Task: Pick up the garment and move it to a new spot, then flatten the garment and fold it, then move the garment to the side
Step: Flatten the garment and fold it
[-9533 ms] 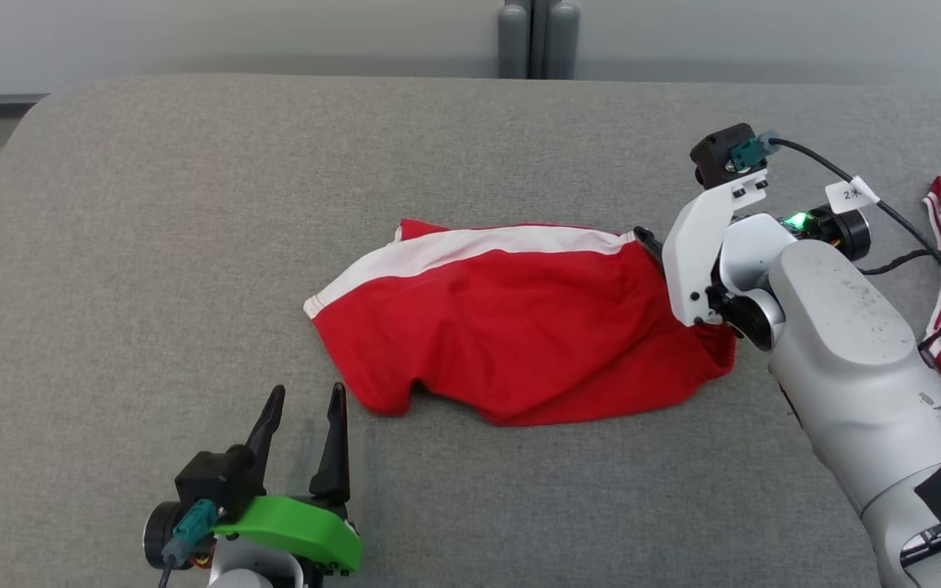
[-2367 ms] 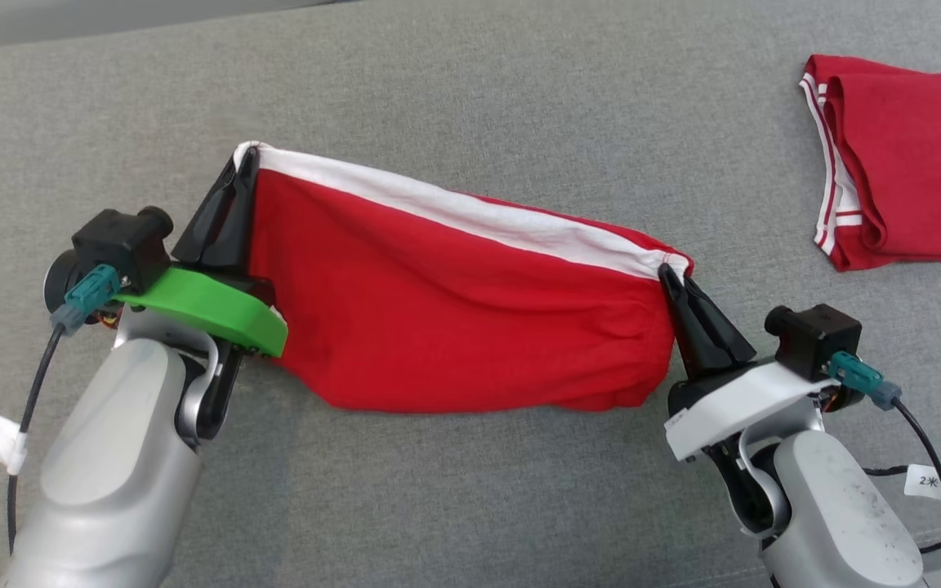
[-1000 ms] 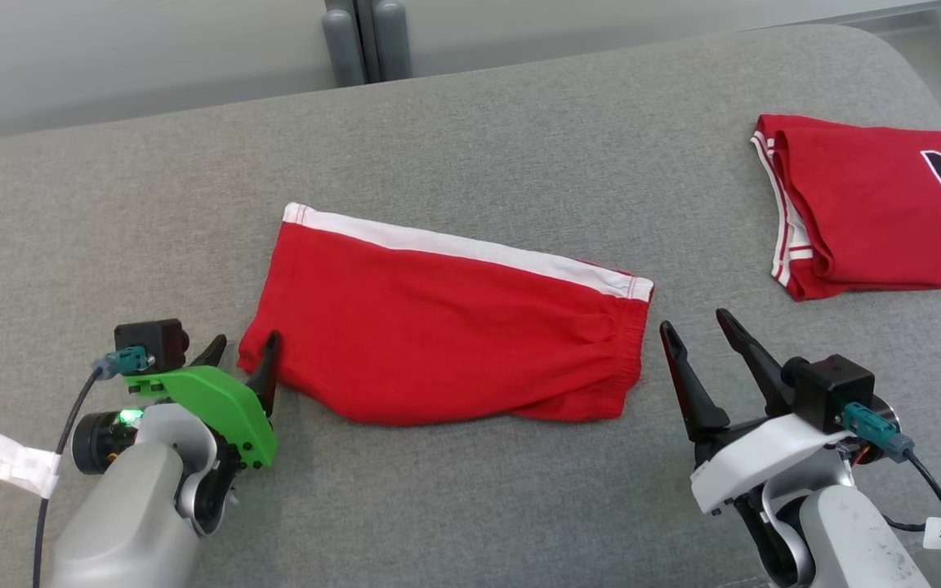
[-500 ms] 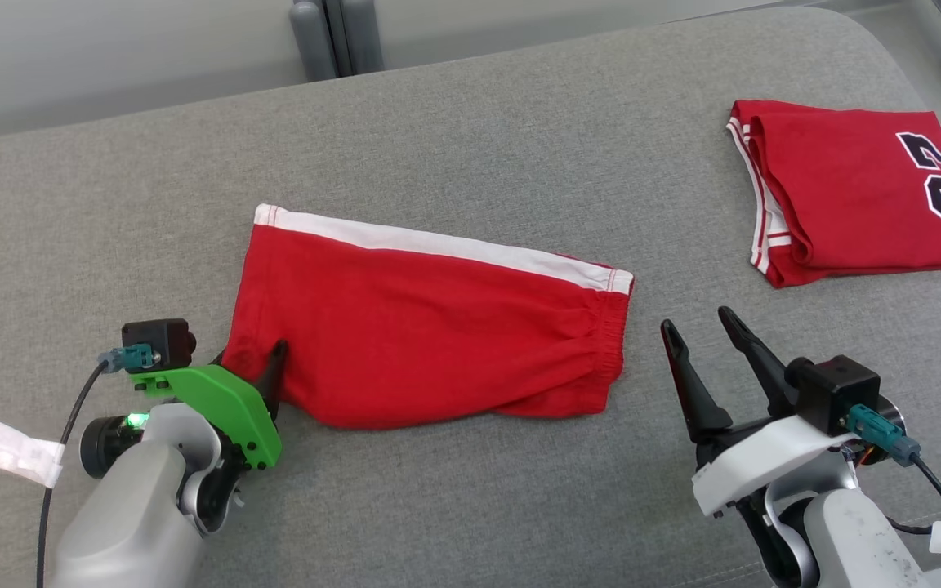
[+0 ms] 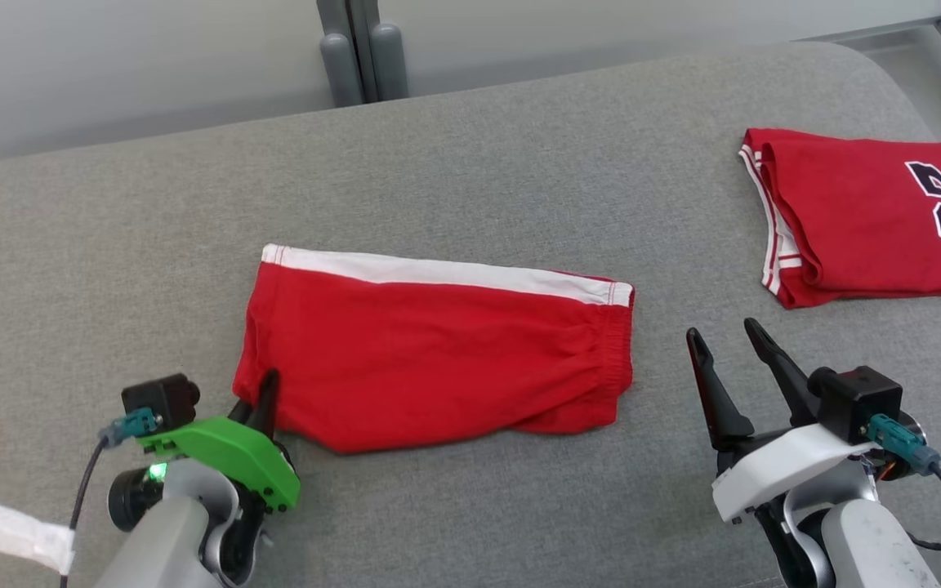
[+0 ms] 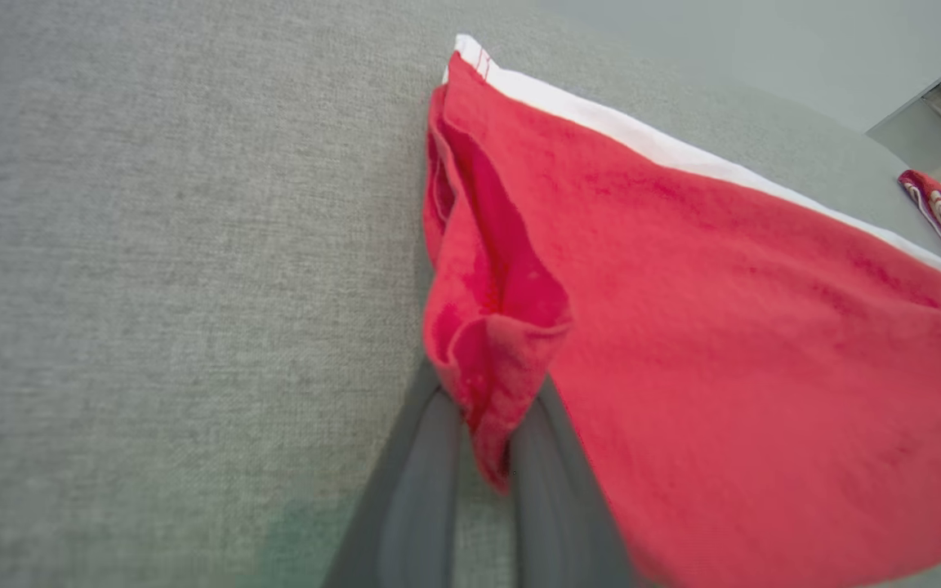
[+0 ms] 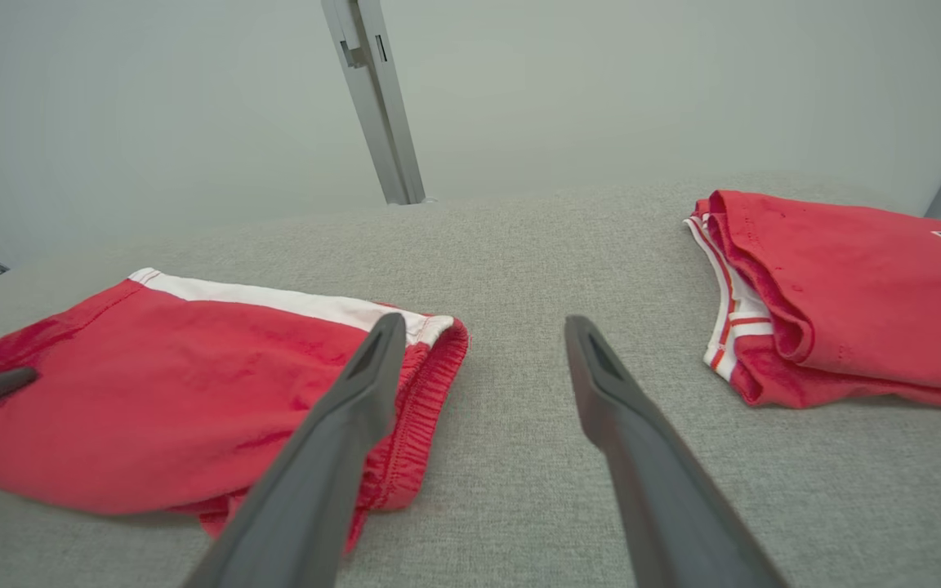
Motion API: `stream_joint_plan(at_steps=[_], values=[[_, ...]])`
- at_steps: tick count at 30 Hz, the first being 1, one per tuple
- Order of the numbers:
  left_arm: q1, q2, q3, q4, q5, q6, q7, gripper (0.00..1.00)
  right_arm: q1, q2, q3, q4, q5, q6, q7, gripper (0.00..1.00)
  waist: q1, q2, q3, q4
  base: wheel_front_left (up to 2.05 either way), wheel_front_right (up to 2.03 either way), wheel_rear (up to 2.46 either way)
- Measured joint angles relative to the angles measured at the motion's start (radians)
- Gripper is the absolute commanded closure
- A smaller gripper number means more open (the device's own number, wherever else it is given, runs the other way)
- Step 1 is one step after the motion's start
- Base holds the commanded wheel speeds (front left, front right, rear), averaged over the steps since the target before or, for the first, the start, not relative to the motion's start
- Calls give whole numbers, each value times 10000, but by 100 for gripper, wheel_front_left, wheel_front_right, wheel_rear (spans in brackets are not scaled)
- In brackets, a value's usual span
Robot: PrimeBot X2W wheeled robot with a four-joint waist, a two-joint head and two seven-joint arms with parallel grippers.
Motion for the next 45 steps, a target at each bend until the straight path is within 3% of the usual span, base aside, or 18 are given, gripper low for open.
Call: stream_joint_plan(at_steps=[7,16,17,19,20,29,33,38,45], values=[[1338,-403,318,-897,-407,270,-667,100,258,0,-265,128,-125,0,73,0,0,0,-421,530,0,0,0],[2228,-658,307,-1737,-610,669,-683,100,375,6,-303,198,-330,0,280,0,0,0,-838,1145,0,0,0],[2250,-675,295,-1793,-625,681,-660,91,375,2,-309,209,-337,0,282,0,0,0,-876,1177,0,0,0],[2288,-671,274,-1873,-608,775,-669,21,375,2,-334,244,-351,0,286,0,0,0,-929,1222,0,0,0],[2302,-656,276,-1906,-570,794,-700,0,375,2,-343,257,-357,0,303,0,0,0,-944,1234,0,0,0],[2484,-201,779,-2847,226,1078,-1108,0,250,0,-305,585,-472,0,545,0,0,0,-1024,1274,0,0,0],[2704,-81,1459,-3754,888,1221,-1141,0,-243,-2,-17,903,-560,0,849,0,0,0,-1021,1368,0,0,0],[3242,-205,2034,-4543,1611,1267,-1152,0,-979,8,380,1762,-650,0,1315,0,0,0,-975,1581,0,0,0],[3696,-587,2278,-4936,2251,1246,-1152,0,-1331,-2,-63,3446,-1231,0,1572,0,0,0,-893,2107,0,0,0]])
